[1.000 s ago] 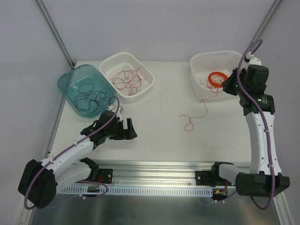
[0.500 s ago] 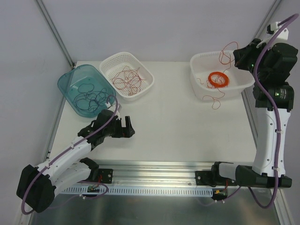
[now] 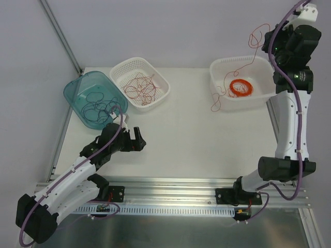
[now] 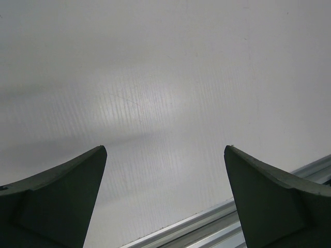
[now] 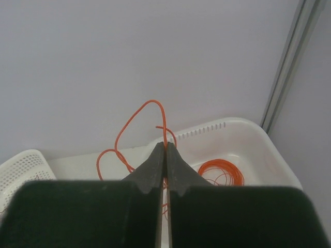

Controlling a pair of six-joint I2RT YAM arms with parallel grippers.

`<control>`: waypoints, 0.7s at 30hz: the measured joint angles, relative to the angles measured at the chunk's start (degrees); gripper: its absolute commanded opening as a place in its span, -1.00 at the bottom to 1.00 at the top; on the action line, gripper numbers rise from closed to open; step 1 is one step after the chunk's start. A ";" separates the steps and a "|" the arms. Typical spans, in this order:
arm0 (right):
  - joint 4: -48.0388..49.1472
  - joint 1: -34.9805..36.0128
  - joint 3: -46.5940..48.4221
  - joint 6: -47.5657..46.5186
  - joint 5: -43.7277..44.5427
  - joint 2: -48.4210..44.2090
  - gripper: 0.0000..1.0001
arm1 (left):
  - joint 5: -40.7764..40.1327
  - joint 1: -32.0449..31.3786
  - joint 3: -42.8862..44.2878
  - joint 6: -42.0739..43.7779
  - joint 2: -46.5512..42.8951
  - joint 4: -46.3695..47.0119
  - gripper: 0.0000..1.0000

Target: Untangle the cables

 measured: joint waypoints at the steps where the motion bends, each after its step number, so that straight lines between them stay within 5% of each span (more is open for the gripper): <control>1: 0.50 -0.07 -0.15 -0.02 0.76 1.36 -0.96 | -0.33 0.00 -0.20 -0.09 -0.33 -0.15 0.97; 6: 2.03 -1.03 -4.68 1.36 4.26 7.34 -0.78 | -1.66 0.00 -1.33 -1.25 -2.23 -1.33 0.97; 9: 1.14 -2.38 -6.84 3.85 6.08 12.15 -0.01 | -1.90 0.00 -1.86 -1.97 -3.28 -1.73 0.96; 12: -1.68 -3.43 -6.84 4.81 6.67 17.03 0.19 | -2.01 0.00 -1.90 -2.29 -3.80 -1.79 0.96; 21: -2.93 -2.10 -24.09 5.81 1.95 9.33 0.28 | -3.17 0.00 -1.90 -2.60 -3.76 -2.27 0.98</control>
